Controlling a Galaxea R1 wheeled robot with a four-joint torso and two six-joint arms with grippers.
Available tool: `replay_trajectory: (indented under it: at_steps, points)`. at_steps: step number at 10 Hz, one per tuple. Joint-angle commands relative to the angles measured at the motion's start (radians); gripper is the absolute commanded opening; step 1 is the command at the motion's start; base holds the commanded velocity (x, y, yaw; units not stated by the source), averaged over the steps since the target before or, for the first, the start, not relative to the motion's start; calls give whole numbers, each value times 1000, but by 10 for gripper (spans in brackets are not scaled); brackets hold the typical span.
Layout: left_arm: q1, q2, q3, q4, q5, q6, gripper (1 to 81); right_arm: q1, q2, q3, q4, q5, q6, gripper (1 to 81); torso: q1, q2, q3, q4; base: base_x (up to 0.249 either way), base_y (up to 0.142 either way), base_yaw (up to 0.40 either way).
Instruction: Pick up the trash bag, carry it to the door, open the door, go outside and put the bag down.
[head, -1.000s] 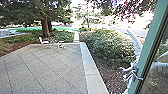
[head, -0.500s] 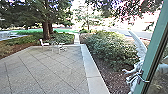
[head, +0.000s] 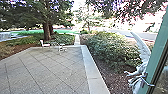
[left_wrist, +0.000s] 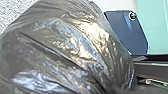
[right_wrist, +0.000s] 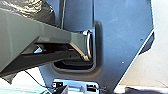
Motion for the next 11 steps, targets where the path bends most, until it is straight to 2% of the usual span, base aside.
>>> replay_trajectory:
  at_steps: [1, 4, 8, 11]
  points:
    - [-53, -4, 4, 1, 59, 5, 10, 47, 18, 16, -3, -63, -8, 811, 0, 0, 0, 0, 93, 0, 0]
    - [-53, -7, 4, 0, 59, 5, 10, 52, 18, 17, 2, -69, -1, 811, 0, 0, 0, 0, 91, 0, 0]
    - [-53, -13, 1, -5, 59, 5, 10, 46, -10, 42, -6, -65, -12, 811, 0, 0, 0, 0, 0, 0, 0]
    - [-46, -27, 4, 6, 68, 7, 10, 44, -108, 206, -9, -62, -13, 811, 0, 0, 0, 0, 0, 0, 0]
